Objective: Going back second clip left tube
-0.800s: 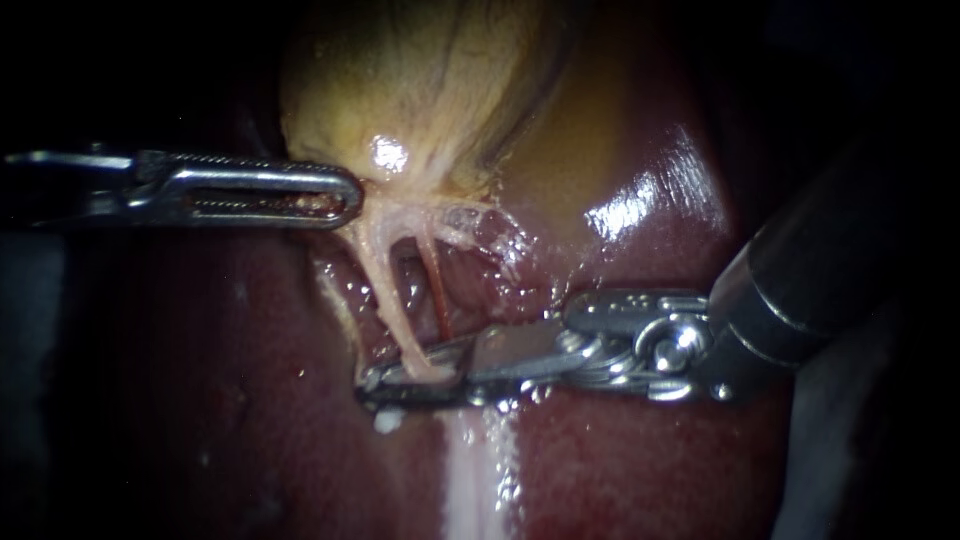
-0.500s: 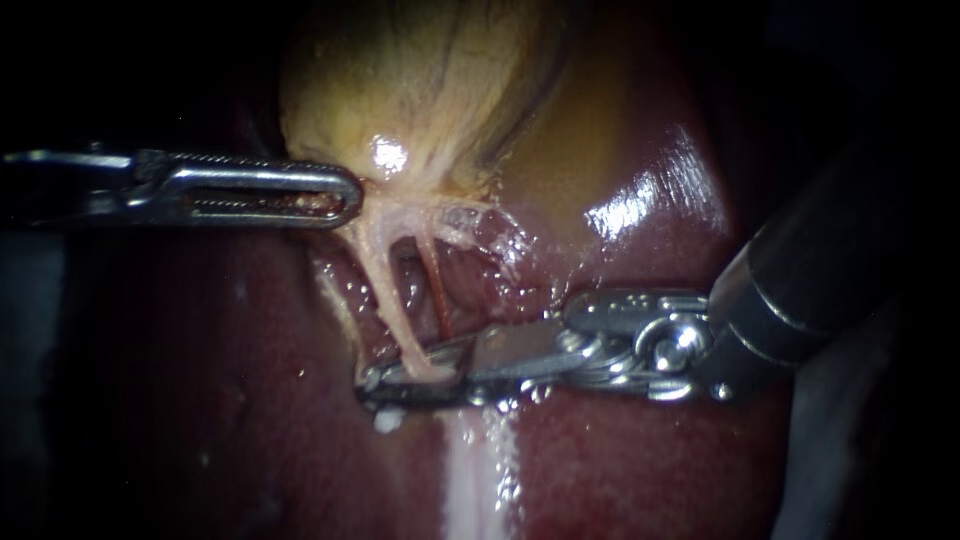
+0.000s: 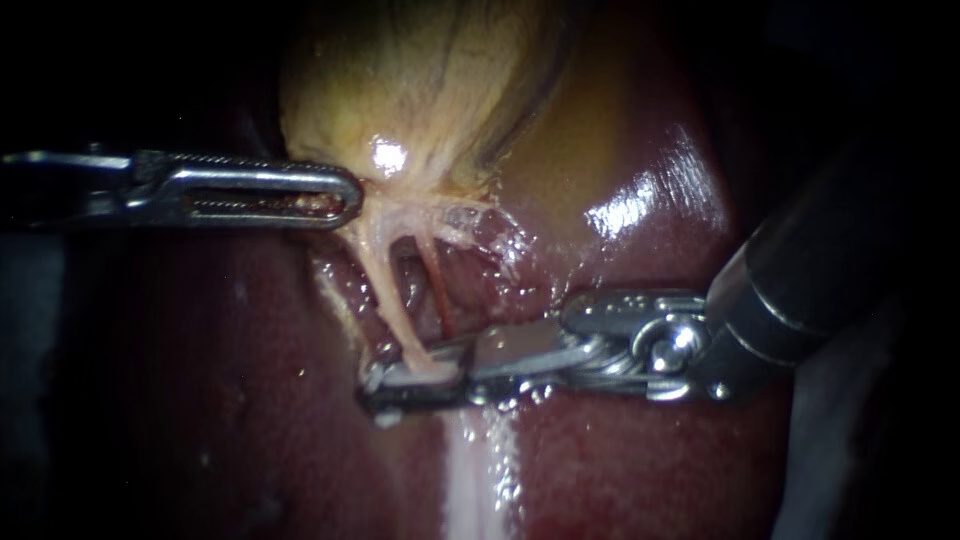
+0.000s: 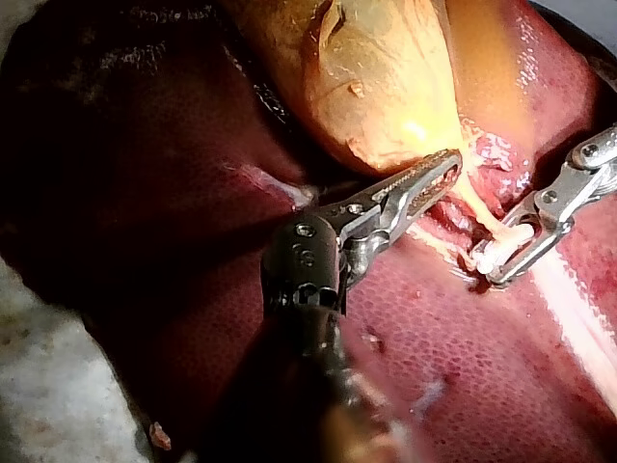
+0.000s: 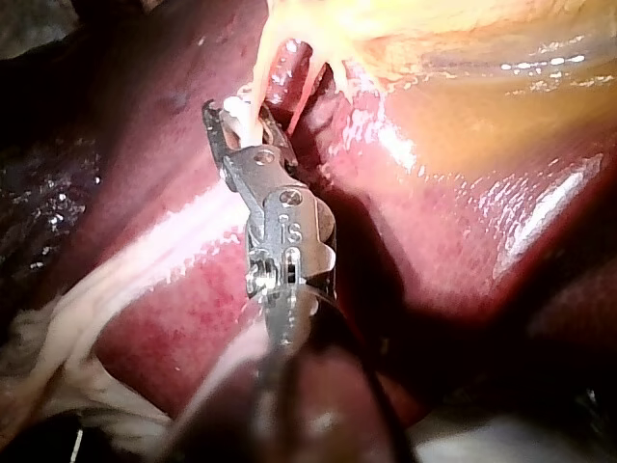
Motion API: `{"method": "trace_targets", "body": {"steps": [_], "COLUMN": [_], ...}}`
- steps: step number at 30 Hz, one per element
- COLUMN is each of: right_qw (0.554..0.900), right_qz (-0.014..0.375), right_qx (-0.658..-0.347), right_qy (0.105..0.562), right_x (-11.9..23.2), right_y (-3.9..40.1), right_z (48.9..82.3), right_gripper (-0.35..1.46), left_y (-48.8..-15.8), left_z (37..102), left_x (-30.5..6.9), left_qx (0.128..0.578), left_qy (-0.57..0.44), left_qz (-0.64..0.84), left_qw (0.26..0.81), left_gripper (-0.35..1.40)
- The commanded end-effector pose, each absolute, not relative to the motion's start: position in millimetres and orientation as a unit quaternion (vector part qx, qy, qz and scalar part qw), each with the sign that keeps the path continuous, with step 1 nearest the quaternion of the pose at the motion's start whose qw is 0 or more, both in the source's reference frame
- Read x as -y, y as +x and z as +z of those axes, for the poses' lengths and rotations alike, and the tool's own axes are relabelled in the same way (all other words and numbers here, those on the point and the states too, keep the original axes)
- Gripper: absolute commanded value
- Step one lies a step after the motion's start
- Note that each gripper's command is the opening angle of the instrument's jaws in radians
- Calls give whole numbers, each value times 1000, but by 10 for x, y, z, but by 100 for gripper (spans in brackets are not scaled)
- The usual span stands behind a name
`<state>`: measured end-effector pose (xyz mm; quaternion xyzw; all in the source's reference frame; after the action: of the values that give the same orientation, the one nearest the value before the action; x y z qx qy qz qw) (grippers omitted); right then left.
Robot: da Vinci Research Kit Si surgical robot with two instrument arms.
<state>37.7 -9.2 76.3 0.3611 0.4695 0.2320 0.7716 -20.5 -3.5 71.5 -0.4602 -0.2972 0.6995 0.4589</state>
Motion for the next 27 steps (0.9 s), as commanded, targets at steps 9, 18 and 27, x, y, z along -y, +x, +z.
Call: {"method": "trace_targets", "body": {"steps": [9,18,27], "right_qw": [787,791,791], "right_qz": [209,200,186], "right_qx": [-488,-492,-497], "right_qy": [314,304,303], "right_x": [86,78,66], "right_y": [378,370,339], "right_z": [769,761,742], "right_gripper": [49,49,49], "left_y": [-206,-205,-204], "left_z": [713,712,712], "left_x": [36,37,37], "left_qx": [297,298,298], "left_qy": [-460,-460,-460], "left_qz": [700,700,700], "left_qw": [459,458,458], "left_gripper": [-35,-35,-35]}}
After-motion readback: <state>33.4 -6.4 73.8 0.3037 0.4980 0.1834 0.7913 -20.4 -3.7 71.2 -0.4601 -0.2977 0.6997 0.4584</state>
